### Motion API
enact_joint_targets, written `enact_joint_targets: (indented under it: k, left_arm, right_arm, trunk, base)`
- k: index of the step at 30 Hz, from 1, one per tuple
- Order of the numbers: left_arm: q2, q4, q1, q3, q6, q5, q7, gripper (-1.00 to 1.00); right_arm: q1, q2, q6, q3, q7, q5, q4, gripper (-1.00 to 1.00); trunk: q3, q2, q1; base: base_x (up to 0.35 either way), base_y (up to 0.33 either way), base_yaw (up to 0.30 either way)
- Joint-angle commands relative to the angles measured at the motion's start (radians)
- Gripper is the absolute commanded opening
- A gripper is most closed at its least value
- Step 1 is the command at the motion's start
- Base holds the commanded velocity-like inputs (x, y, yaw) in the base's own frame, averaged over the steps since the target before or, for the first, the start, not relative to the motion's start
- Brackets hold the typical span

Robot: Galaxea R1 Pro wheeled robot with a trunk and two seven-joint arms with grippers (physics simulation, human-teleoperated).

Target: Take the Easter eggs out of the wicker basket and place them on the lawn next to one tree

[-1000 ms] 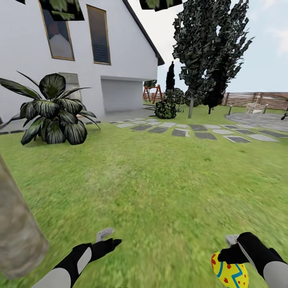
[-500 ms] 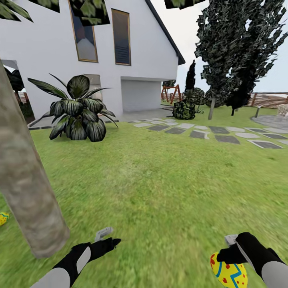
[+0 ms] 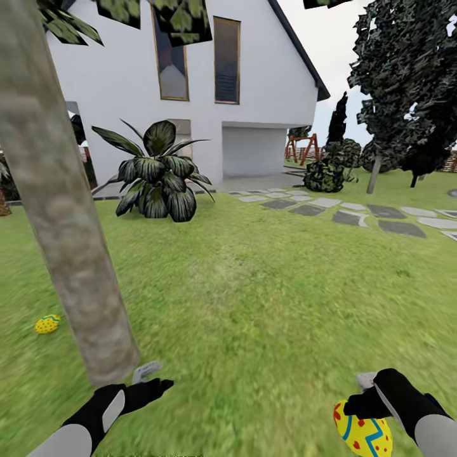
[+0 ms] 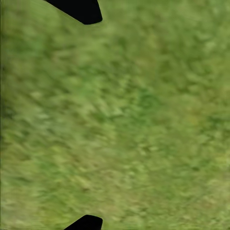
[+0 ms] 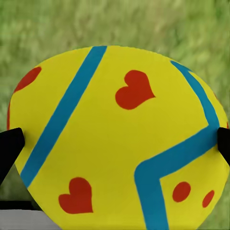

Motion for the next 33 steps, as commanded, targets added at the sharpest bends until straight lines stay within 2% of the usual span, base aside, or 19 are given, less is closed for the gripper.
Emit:
enact_joint_targets:
  k: [1,33]
  left_arm:
    - [0.0,-0.001,-0.001,0.004,0.01,0.01,-0.001,1.0]
    - [-0.006,0.001,-0.001,0.005,0.01,0.008,-0.001,1.0]
  right_arm:
    - [0.0,-0.001,0.003,0.0,0.008,0.01,-0.002,-1.0]
    - [0.0,0.0,0.003,0.0,0.008,0.01,-0.002,-1.0]
  trunk:
    - [-0.001,-0.001,0.0]
    - [-0.001,-0.001,0.0]
  base:
    - [0.0,0.0,0.295]
    - [0.0,0.0,0.295]
